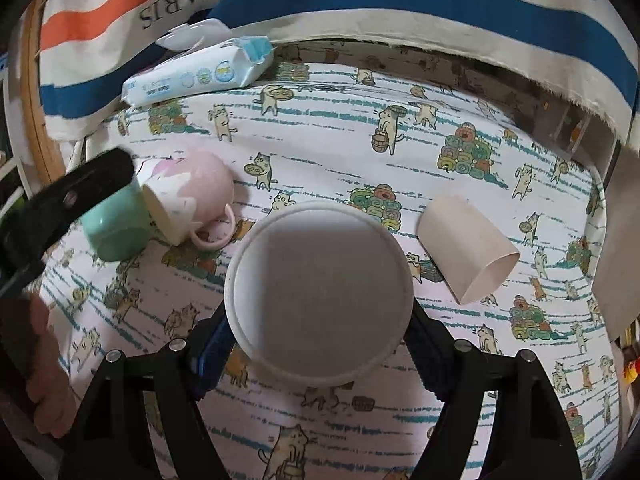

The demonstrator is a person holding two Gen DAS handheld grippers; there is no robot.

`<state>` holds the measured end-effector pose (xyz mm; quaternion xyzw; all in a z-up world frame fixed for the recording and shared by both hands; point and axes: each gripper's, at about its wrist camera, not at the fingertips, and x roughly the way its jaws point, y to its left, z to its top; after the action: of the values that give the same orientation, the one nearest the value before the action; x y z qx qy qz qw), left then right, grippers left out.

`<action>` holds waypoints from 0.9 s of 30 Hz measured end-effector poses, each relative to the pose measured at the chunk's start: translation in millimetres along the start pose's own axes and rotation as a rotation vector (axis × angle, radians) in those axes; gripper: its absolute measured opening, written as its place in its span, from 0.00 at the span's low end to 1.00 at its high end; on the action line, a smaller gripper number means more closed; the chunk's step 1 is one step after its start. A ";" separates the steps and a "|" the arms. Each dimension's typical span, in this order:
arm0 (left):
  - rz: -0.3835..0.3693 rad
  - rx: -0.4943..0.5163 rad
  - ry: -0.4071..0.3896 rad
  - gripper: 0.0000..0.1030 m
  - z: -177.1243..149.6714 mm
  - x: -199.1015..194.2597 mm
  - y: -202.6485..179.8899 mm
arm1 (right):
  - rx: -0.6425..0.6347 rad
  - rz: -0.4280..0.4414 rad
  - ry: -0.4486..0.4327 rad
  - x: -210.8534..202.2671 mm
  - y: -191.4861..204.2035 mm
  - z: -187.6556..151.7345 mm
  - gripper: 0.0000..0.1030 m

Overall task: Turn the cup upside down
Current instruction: 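Rotate the white mug in the right tool so its bottom faces up, then lower the white mug bottom-up onto the cloth and open the right tool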

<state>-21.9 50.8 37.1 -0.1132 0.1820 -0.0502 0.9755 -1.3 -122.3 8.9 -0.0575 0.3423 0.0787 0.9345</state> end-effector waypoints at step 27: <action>0.041 0.052 -0.033 1.00 -3.1 0.7 -4.3 | 0.059 0.072 -0.114 9.3 -27.8 23.1 0.85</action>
<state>-22.6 45.8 35.1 -0.0848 0.1668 -0.0332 0.9818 25.4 -144.8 21.8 -0.0129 0.2927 0.1053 0.9503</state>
